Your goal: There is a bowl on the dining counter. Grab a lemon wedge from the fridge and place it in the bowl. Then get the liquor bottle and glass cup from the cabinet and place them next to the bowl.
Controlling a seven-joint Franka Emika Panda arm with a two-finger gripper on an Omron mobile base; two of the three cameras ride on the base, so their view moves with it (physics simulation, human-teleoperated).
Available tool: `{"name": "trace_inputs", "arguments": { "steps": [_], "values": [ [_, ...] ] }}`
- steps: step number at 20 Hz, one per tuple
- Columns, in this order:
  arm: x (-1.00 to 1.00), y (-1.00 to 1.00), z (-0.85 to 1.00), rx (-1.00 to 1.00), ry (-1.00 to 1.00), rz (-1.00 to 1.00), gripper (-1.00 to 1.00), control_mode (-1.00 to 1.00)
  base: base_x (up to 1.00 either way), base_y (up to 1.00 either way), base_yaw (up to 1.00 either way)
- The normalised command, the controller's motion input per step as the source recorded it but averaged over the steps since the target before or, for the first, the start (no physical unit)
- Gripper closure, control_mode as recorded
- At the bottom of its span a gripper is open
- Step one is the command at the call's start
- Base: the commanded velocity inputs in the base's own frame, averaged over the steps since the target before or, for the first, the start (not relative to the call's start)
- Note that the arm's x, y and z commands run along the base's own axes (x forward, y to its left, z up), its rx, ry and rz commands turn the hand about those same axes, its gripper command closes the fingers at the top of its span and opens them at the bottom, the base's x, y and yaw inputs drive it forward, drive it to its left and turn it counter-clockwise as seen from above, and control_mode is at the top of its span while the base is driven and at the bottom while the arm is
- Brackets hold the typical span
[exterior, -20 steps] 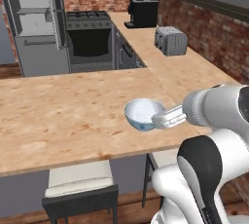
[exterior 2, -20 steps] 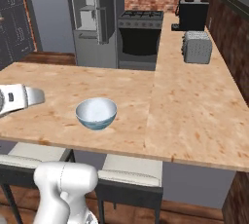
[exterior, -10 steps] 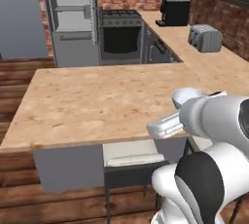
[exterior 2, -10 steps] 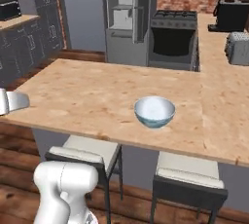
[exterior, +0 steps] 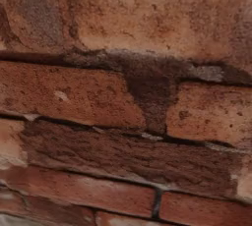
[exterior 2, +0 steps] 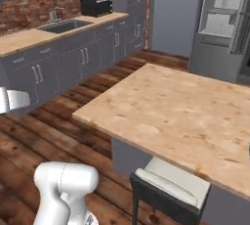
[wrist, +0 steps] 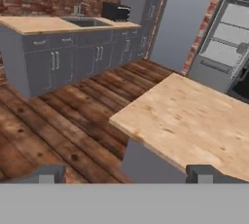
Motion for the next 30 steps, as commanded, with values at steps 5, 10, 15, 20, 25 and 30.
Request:
{"name": "trace_inputs", "arguments": {
  "steps": [5,10,15,20,25,30],
  "values": [
    [0.0,0.0,0.0,0.0,0.0,0.0,-1.0,1.0,-0.02,0.84,0.69],
    [0.0,0.0,0.0,0.0,0.0,0.0,-1.0,1.0,0.16,0.59,0.68],
    [0.0,0.0,0.0,0.0,0.0,0.0,-1.0,1.0,0.87,0.08,0.5],
    [0.0,0.0,0.0,0.0,0.0,0.0,-1.0,1.0,1.0,0.0,0.33],
    [0.0,0.0,0.0,0.0,0.0,0.0,-1.0,1.0,1.0,-0.08,0.27],
    [0.0,0.0,0.0,0.0,0.0,0.0,-1.0,1.0,1.0,-0.19,0.14]
  ]
}}
